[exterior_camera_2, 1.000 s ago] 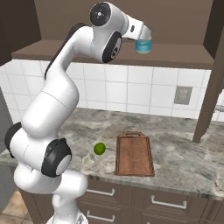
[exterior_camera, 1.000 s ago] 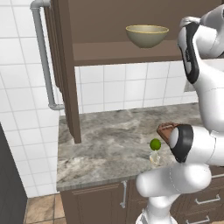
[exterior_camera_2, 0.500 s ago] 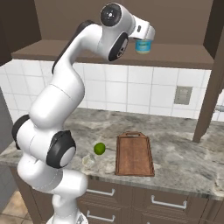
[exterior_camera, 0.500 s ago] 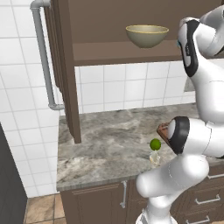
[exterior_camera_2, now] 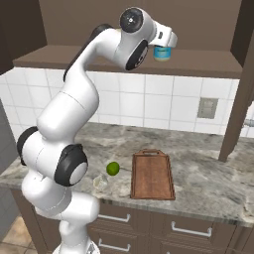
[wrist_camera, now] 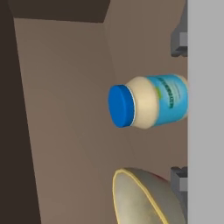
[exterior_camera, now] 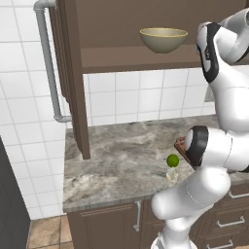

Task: Open the cabinet. Place the bowl and condiment on the counter. Then place the lime and garlic on the cutting board.

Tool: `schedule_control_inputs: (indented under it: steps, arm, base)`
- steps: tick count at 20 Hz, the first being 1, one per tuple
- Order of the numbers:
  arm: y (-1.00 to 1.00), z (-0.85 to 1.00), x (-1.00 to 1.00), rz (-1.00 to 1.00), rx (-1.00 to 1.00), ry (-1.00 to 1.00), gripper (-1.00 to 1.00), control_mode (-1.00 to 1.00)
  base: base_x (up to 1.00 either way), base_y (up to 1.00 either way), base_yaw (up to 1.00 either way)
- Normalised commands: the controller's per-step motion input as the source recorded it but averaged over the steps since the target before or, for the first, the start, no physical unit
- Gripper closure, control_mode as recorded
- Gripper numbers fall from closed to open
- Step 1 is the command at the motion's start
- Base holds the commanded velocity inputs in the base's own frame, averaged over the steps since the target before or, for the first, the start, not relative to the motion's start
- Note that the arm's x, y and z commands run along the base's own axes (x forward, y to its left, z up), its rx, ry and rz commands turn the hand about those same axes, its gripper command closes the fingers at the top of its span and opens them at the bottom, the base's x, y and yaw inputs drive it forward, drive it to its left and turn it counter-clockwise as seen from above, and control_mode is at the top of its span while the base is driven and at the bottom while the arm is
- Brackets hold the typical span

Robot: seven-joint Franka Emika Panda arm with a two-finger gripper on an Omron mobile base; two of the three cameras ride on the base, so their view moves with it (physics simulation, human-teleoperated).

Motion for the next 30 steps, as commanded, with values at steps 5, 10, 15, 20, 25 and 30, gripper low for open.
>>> schedule_control_inputs:
  steps: [5,10,15,20,25,30]
  arm:
    - [-0.03,-0.07,0.32,0.0,0.0,0.0,-1.0,-1.0]
    - [-0.04,-0.02,0.45,0.0,0.0,0.0,-1.0,-1.0]
    - [-0.2,0.0,0.27,0.0,0.0,0.0,-1.0,-1.0]
    - [-0.19,-0.02,0.13,0.0,0.0,0.0,-1.0,-1.0]
    - [-0.03,-0.1,0.14,0.0,0.0,0.0,-1.0,-1.0]
    - [0.0,-0.11,0.04,0.0,0.0,0.0,-1.0,-1.0]
  base:
    - [0.0,0.0,0.0]
    - [0.0,0.0,0.0]
    - [0.0,0.0,0.0]
    - [0.0,0.0,0.0]
    - [0.0,0.0,0.0]
    - [0.0,0.0,0.0]
